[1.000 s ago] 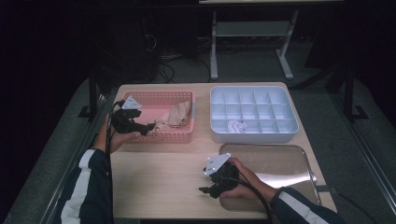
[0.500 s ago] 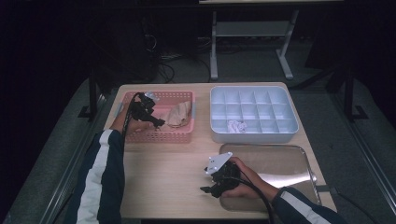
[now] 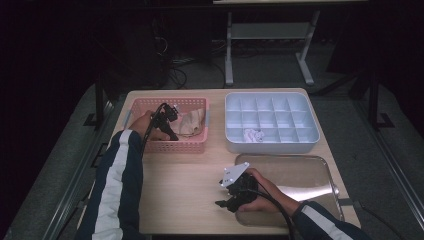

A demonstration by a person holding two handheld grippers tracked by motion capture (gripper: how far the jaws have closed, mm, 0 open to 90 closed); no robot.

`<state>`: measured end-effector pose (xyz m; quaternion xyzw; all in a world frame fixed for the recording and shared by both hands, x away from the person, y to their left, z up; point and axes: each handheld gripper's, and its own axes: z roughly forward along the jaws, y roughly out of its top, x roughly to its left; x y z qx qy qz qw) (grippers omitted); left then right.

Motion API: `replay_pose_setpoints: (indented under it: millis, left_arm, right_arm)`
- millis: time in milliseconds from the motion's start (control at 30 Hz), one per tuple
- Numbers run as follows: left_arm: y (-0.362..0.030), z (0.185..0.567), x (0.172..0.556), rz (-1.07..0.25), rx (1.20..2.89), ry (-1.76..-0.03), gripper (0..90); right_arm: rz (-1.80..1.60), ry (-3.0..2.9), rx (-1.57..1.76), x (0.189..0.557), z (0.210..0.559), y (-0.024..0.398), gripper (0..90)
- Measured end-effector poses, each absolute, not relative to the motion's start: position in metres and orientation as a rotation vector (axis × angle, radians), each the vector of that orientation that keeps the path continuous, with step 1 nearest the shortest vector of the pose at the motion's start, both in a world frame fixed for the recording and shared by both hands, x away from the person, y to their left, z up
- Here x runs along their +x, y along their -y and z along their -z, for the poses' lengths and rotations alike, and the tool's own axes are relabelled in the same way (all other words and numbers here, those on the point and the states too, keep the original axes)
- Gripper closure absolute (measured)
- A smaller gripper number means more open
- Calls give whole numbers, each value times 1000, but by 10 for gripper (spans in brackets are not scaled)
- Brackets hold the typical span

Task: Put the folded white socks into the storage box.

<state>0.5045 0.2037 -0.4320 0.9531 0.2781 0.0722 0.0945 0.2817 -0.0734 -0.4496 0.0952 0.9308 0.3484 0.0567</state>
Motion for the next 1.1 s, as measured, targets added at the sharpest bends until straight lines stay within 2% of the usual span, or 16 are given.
replay_pose_setpoints:
  millis: [133,300,367,433,500,633,867,967,1100]
  left_arm:
    - [-206,433,508,-155,2810,-822,245]
    - [-207,429,505,-139,2788,-766,593]
    - [-207,429,504,-164,2787,-760,672]
    - [-207,428,502,-209,2789,-759,710]
    - [-209,426,501,-296,2778,-779,721]
    - [-214,417,493,-389,2738,-794,730]
    - [-233,386,477,-557,2544,-874,737]
    - [-241,372,467,-589,2418,-908,740]
    - [-247,356,456,-618,2359,-902,741]
  right_arm:
    - [-1052,-2825,287,282,450,74,314]
    - [-1056,-2822,280,281,449,75,314]
    - [-1059,-2817,256,281,450,75,312]
    - [-1051,-2827,270,279,449,74,310]
    - [-1049,-2831,261,278,449,74,309]
    - [-1061,-2823,255,278,448,75,310]
    - [-1094,-2799,267,280,443,78,311]
    - [-1114,-2790,293,281,439,79,311]
    - [-1115,-2783,282,282,438,79,310]
